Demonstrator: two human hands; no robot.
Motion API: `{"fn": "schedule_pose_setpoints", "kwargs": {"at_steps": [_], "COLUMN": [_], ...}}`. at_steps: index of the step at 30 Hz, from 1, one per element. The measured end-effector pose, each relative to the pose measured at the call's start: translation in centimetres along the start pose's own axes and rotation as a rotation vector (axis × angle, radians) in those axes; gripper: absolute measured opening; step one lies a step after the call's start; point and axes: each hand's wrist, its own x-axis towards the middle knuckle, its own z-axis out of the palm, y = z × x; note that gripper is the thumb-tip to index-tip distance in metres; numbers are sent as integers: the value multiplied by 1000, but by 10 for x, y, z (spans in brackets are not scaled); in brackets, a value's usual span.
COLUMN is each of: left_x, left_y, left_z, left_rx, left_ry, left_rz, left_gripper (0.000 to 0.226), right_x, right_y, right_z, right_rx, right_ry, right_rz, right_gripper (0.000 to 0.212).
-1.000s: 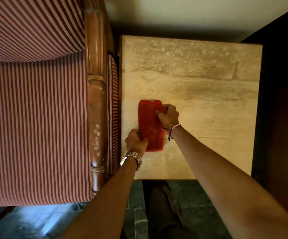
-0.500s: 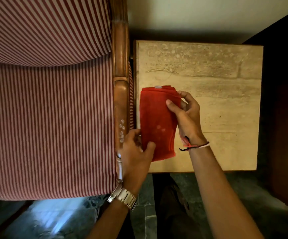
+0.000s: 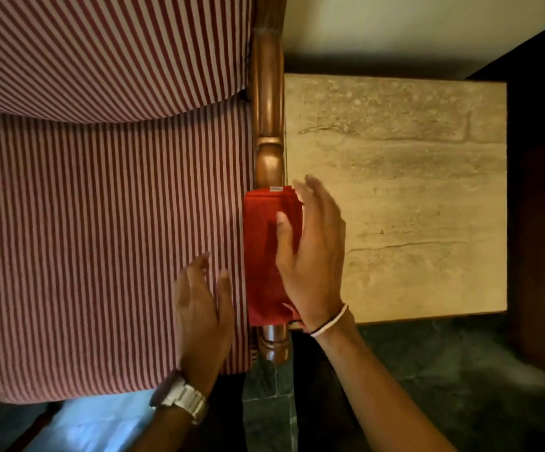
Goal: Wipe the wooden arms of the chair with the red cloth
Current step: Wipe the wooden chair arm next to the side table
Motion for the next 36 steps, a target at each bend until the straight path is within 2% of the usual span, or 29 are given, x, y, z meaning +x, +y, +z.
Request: {"fn": "schedule_pose_setpoints", "kwargs": {"at_steps": [2,4,7,9,13,16,18,22,24,26,28,30,32,34,36], "left_x": [32,67,96,101,109,108,108,108,110,109,110,110,110,110,109], "left_y": [-30,-60,-104,-128,-158,-160,-158,-158,-159,-158,-158,-160,-160,-160,-159], "left_z": [6,24,62,78,96,97,96,95,96,97,99,98,99,99,99], "left_rx": [168,347,589,678,660,643,625,615,620,619,620,633,647,637,622], "left_ry": [63,25,-103,-70,80,112,123,129,135,139,146,161,165,153,146], "left_rz": [116,221,411,501,588,603,609,613,610,619,621,618,618,613,611], "left_gripper": [48,51,57,63,66,66,65,64,65,65,65,65,65,65,65], "right_x": [-23,-44,-53,-35,54,101,77,-57,-93,-71,-11,58,92,64,-10], "right_y": [4,13,21,18,1,-5,2,16,19,19,11,0,-7,-1,7], "right_z": [15,32,50,56,73,80,78,59,56,59,67,75,80,78,66], "right_rx": [-169,-288,-303,-298,-321,-324,-287,-261,-282,-255,-207,-212,-239,-229,-213], "right_ry": [-136,-261,-231,-189,-116,-71,-70,-196,-215,-210,-164,-129,-70,-54,-101], "right_rz": [-137,-166,-164,-192,-248,-211,-218,-173,-144,-143,-187,-160,-139,-162,-148], "right_gripper": [51,60,62,63,67,67,66,73,79,82,78,76,74,73,77]}}
